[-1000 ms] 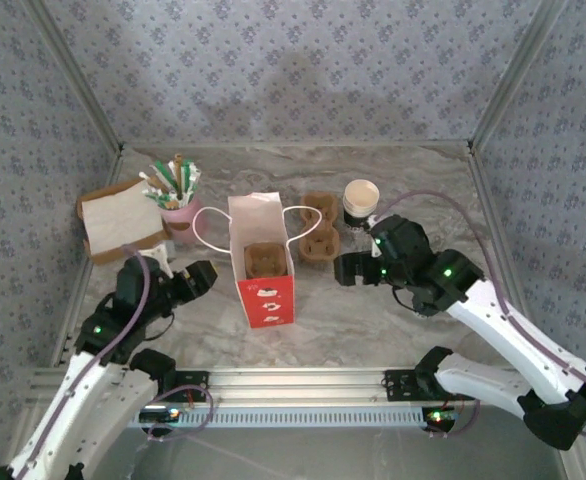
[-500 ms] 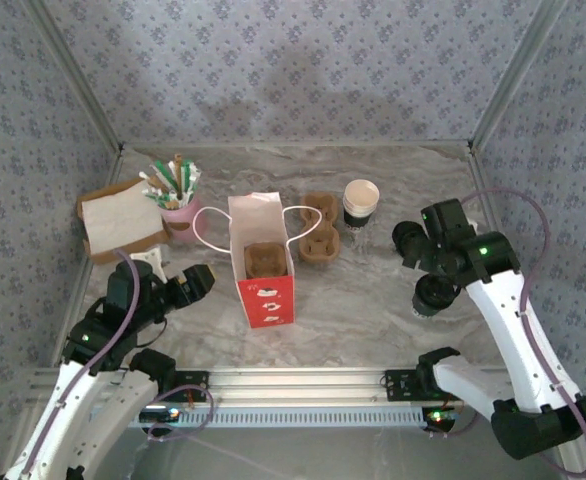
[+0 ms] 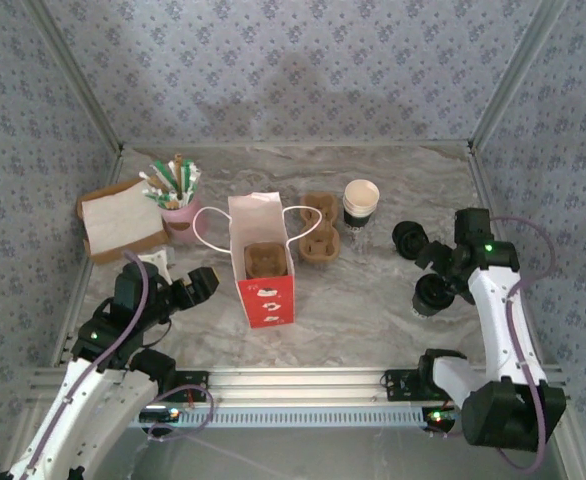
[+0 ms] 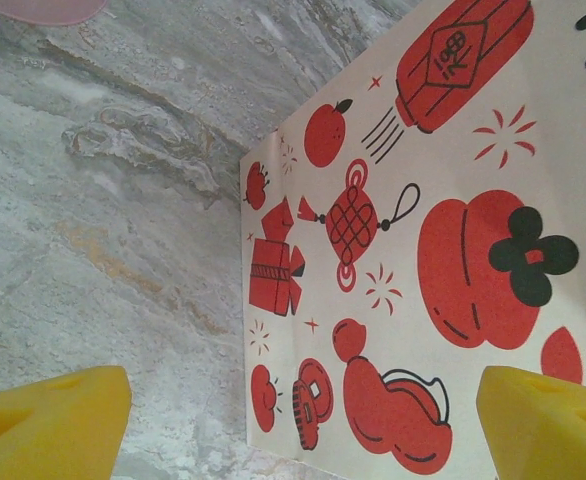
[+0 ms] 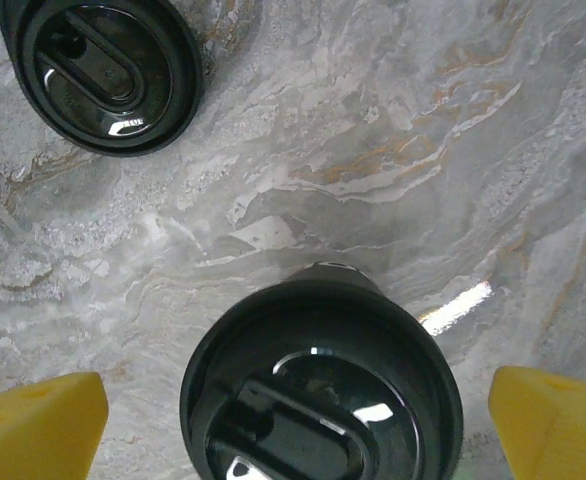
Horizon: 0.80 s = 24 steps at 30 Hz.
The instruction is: Pack the takeout coffee
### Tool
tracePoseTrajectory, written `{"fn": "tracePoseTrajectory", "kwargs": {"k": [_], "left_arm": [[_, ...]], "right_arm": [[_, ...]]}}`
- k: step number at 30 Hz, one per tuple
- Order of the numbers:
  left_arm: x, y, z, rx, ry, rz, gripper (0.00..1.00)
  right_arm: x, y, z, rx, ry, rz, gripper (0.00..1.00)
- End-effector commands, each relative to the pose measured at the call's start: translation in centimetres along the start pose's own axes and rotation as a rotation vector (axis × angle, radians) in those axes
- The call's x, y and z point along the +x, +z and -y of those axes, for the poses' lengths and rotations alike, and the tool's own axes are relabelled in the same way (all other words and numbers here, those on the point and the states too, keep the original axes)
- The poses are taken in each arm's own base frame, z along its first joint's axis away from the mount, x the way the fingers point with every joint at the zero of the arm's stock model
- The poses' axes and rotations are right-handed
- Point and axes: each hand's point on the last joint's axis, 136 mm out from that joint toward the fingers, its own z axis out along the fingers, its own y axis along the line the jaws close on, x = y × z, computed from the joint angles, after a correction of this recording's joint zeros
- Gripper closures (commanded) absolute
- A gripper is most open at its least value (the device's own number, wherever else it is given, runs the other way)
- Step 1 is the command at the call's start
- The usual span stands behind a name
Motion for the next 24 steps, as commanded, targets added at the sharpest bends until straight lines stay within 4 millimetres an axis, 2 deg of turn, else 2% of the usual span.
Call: {"fn": "tracePoseTrajectory", "kwargs": {"k": [1,11,15,24], "left_arm": [[-0.8,-0.3,1.1,0.046,0.012,0.029,0.1],[-0.6,0.1,0.9,0.037,0.011,0.017,0.1],[-0.4,0.3,0.8,0.035,0.008,0.007,0.1],[-0.4,0.2,0.8,0.037,0.009,0.01,0.1]], "right_arm": [[0.2,1.3,-0.9,-0.058,-0.003,-0.032,0.0],[2.0,2.2,-1.9,-0.136,0.035,-0.087,0.0],[2.6,1.9,-2.4,-0.164,0.05,-0.099,0.0],[5.2,1.7,-3.9,-0.202,0.064,-0.148,0.0]]}}
